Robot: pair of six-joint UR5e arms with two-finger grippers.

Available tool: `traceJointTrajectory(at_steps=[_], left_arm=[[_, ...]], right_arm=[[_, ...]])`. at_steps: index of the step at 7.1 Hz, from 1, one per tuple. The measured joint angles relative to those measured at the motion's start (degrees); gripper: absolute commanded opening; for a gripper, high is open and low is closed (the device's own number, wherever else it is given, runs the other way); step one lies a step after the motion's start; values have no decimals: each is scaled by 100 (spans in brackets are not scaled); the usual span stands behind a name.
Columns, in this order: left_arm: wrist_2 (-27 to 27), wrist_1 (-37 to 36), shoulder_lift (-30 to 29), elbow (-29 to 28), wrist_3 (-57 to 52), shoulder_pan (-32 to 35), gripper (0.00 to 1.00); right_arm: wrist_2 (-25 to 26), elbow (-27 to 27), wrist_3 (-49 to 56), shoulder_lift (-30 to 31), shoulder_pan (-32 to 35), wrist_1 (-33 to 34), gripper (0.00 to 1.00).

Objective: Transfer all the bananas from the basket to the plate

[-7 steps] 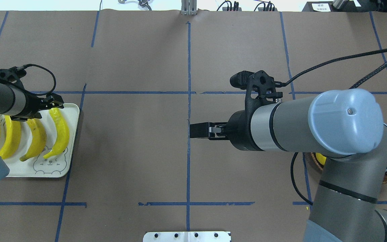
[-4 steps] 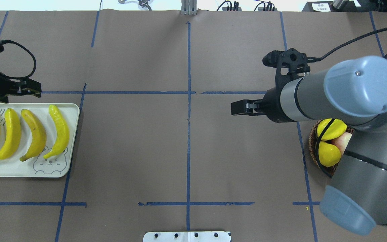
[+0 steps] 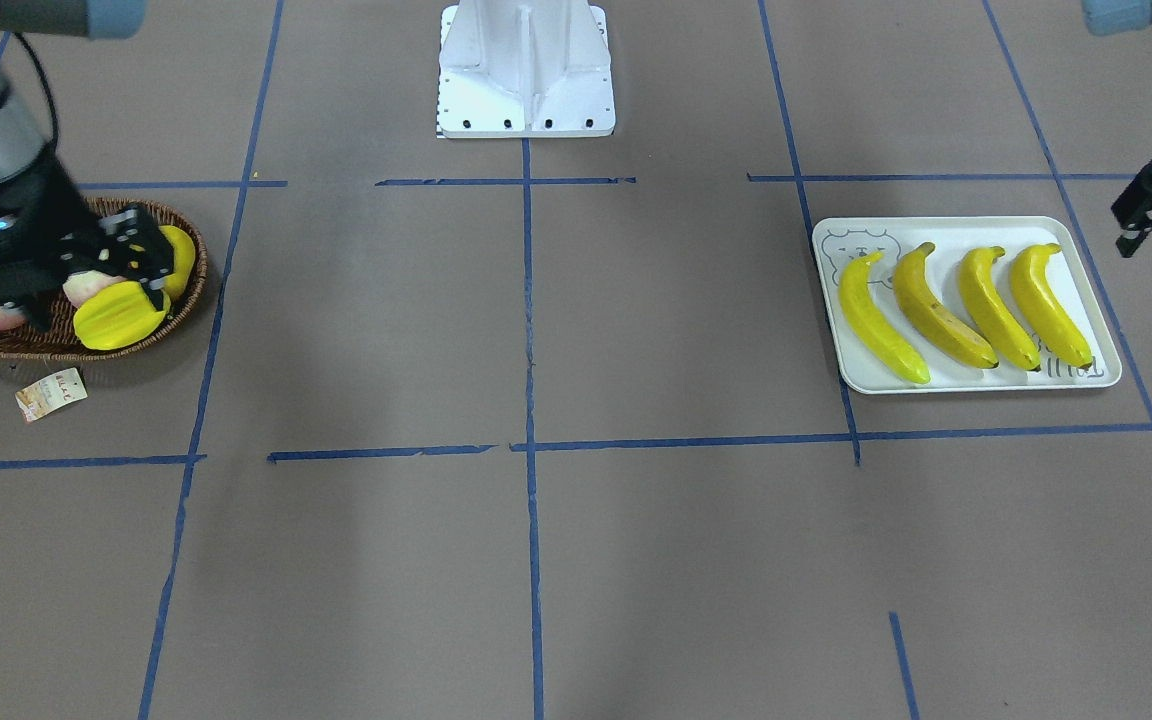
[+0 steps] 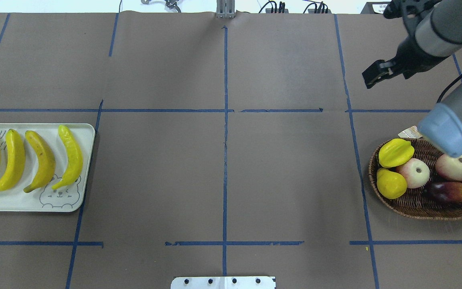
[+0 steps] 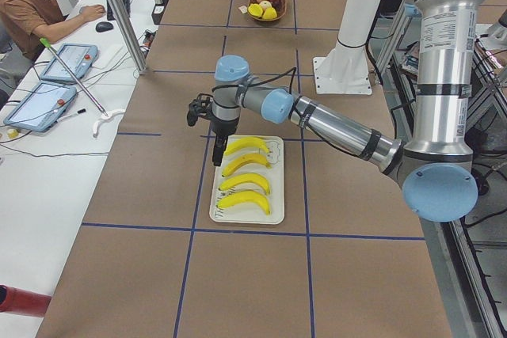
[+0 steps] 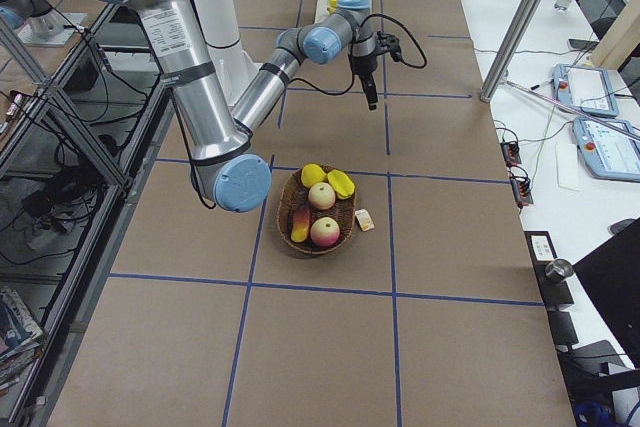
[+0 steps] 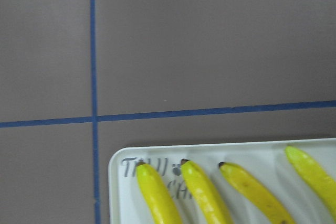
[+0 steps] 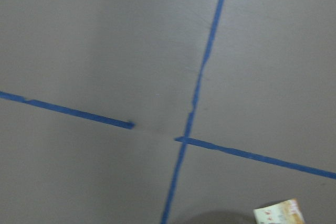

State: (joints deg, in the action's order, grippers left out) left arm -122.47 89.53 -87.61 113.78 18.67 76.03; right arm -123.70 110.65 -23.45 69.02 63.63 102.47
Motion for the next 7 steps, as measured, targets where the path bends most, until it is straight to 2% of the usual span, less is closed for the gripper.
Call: traceJointTrajectory(at_steps=[2,3,5,7], left_arm=[[-902,-88,84,-997,-1556,961,100],[-1181,-97,103,-1399,-2116,1309,100],[-1333,-98,206,-1657,-2442,1538,100],[-1351,-105,284,-1719,-2469,1564,100]], right_arm=[[-1239,-924,1894,461,1297,-6,100],[-1644,-1247,2534,796,1728,-30,100],[-1913,-1614,2874,1168,2039,-80,100],[-1677,-1861,2885,1458,2254,-188,100]])
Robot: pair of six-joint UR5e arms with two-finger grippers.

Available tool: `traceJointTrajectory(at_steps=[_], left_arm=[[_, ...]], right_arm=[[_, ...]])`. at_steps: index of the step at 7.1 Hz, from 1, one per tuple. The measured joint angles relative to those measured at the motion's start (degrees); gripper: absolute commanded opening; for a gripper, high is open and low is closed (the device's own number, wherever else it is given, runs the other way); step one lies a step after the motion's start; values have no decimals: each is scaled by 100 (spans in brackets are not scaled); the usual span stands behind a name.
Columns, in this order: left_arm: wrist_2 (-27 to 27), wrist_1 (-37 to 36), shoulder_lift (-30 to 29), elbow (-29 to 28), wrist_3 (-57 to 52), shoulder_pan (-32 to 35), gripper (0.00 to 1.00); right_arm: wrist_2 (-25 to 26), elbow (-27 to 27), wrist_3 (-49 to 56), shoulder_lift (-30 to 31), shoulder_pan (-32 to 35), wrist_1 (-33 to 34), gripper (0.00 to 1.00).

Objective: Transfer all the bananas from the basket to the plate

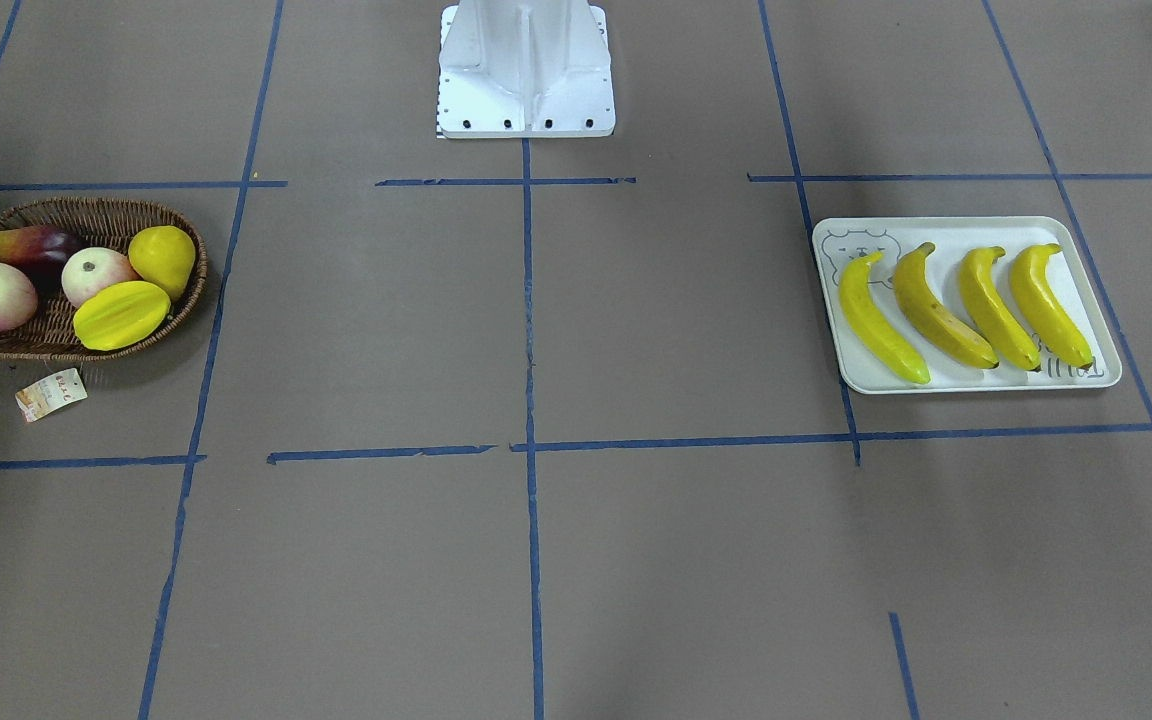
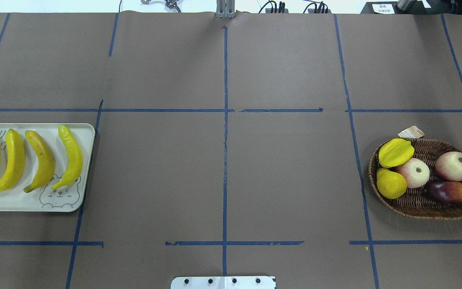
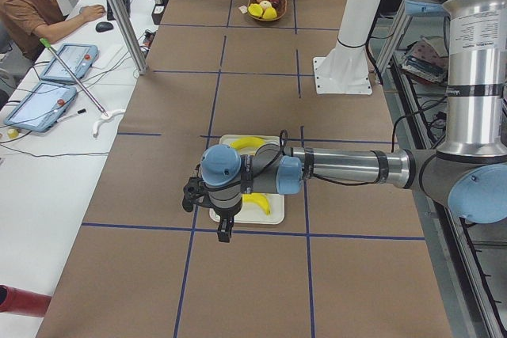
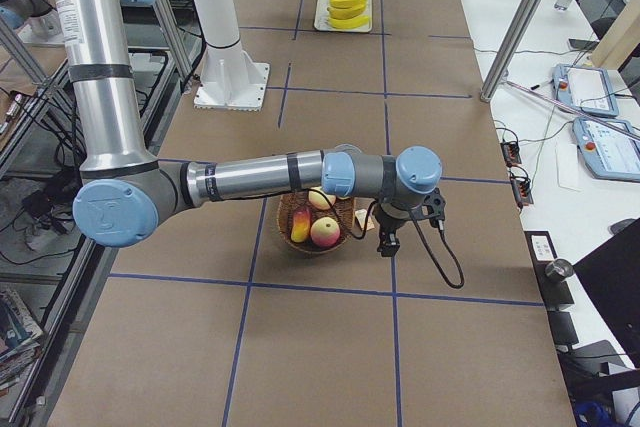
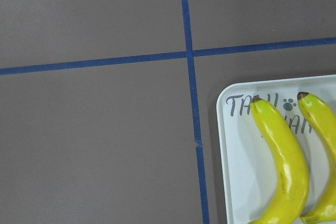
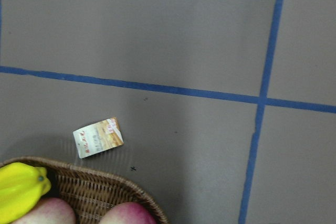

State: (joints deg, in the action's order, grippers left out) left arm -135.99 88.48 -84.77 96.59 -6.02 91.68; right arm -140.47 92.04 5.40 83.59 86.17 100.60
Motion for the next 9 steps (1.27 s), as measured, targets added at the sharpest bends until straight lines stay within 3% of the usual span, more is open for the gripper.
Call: traceJointTrajectory(at_steps=[3,6,9], left_arm=[[-2,-2,21,-17,89,0,100],[-4,27,22,-103,127,-1,100],[-7,54,1,-157,135,-1,100]], right_arm=[[168,-12,-47,647,346,-947,100],[104,91,-33,991,995,-1053,100],[119,90,-56,1014,1065,-1043,100]])
